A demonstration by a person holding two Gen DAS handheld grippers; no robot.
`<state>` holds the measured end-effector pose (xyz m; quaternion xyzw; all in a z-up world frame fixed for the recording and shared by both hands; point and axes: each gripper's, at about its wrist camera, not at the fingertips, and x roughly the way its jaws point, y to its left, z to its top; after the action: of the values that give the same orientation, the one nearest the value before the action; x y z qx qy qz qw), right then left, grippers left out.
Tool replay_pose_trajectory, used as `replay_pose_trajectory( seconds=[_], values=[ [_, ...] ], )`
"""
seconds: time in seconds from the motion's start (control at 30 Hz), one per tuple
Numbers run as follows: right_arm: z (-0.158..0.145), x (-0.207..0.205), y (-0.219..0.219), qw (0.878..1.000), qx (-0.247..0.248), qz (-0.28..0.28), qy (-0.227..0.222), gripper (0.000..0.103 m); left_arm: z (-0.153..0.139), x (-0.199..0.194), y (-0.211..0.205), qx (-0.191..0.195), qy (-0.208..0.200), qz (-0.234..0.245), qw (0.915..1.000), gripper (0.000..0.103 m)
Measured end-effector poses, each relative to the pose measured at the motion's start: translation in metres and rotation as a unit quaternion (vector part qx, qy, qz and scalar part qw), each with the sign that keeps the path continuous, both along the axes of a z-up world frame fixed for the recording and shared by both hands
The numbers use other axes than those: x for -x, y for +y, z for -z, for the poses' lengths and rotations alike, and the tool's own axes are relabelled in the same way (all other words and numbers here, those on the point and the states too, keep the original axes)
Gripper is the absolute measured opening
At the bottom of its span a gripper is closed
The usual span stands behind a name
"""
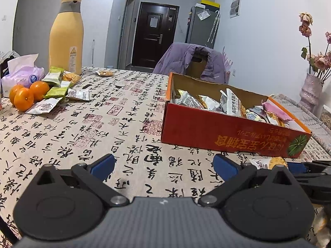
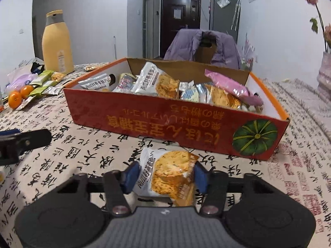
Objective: Organize snacks
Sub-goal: 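Carry the white cracker packet into the orange box and open the right tool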
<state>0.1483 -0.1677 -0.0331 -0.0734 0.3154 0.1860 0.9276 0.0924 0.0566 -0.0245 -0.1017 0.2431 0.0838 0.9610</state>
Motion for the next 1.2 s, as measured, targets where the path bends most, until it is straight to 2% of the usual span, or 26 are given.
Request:
replay_pose_trajectory(
  seconds=[0.2,0.37,0.77,1.2],
  values=[
    [-0.003,0.016,-0.008,1.000,0.004,-0.007,-0.014,0.045,0.000,0.000,0.001,0.001,0.000,-0.002,1.0000,0.103],
    [-0.009,0.039,-0.012,0.998,0.010,-0.009,-0.059,0.045,0.000,0.000,0.001,0.000,0.000,-0.003,1.0000,0.103],
    [-0.026,0.052,-0.032,0.996,-0.024,0.007,-0.089,0.045,-0.006,0.007,-0.001,-0.011,-0.021,-0.010,0.9997,0.103],
    [-0.054,0.040,-0.036,0.990,-0.044,0.007,-0.136,0.045,-0.050,0.001,-0.010,-0.022,-0.062,0.000,0.9979,0.103]
  ],
)
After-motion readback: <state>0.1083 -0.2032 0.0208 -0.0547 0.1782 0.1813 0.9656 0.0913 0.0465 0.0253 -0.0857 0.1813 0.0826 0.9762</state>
